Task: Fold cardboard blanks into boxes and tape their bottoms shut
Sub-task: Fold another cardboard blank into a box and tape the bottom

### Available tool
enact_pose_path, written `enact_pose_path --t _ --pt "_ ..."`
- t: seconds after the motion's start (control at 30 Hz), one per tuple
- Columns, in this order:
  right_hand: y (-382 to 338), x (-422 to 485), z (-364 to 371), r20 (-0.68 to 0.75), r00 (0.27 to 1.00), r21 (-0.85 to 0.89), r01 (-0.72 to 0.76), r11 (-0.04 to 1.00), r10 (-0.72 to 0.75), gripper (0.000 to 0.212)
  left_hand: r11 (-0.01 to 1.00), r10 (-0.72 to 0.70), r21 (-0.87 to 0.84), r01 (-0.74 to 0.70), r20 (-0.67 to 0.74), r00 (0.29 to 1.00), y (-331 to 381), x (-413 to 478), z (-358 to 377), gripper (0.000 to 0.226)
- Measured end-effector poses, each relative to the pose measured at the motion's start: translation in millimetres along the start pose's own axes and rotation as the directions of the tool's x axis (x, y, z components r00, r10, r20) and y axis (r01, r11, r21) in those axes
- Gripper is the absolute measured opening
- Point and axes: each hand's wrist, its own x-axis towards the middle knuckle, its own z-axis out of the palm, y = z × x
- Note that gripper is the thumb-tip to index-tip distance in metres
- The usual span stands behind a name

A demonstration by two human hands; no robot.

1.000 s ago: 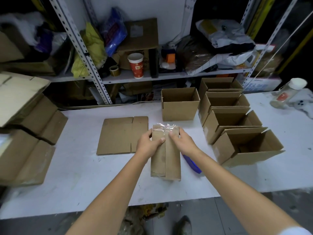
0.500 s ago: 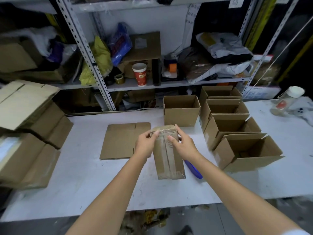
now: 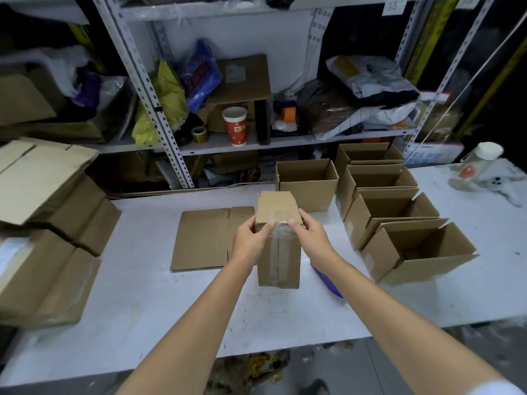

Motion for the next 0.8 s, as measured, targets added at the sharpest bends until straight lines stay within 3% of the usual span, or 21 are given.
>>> enact_pose_path --t 0.17,0.33,0.47,0.57,0.63,0.8 --pt "-2.7 -3.9 2.7 -0.016 0.999 -0.031 0.047 0.998 -0.048 0.044 0.999 -0.049 -0.017 0.049 -0.022 0.999 0.7 3.1 -1.4 0.043" --pt "-7.2 -1.4 3.1 -0.031 0.999 0.063 -0.026 0.998 0.028 0.024 0.996 -0.079 -0.038 0.078 -0.025 0.997 7.4 10.5 -2.8 0.032" --pt "-11.7 4.5 -1.3 -0.015 0.997 0.087 -0.071 0.994 0.072 0.021 0.997 -0.073 -0.005 0.073 0.009 0.997 9.3 11.5 -4.7 0.026" --pt "-13.9 10.5 -8.5 -0.009 0.994 0.099 -0.104 0.990 0.105 0.026 0.984 -0.143 -0.098 0.148 0.051 0.988 12.9 11.1 -9.9 0.026" --pt "-15.2 11.9 -12.7 0.023 0.990 0.107 -0.138 0.985 0.136 0.030 0.979 -0.162 -0.119 0.167 0.051 0.985 13.2 15.3 -12.8 0.036" --pt "-13.0 13.6 -12.8 0.065 0.981 0.152 -0.189 0.970 0.181 0.017 0.982 -0.151 -0.121 0.148 -0.020 0.988 10.5 19.6 -12.5 0.028"
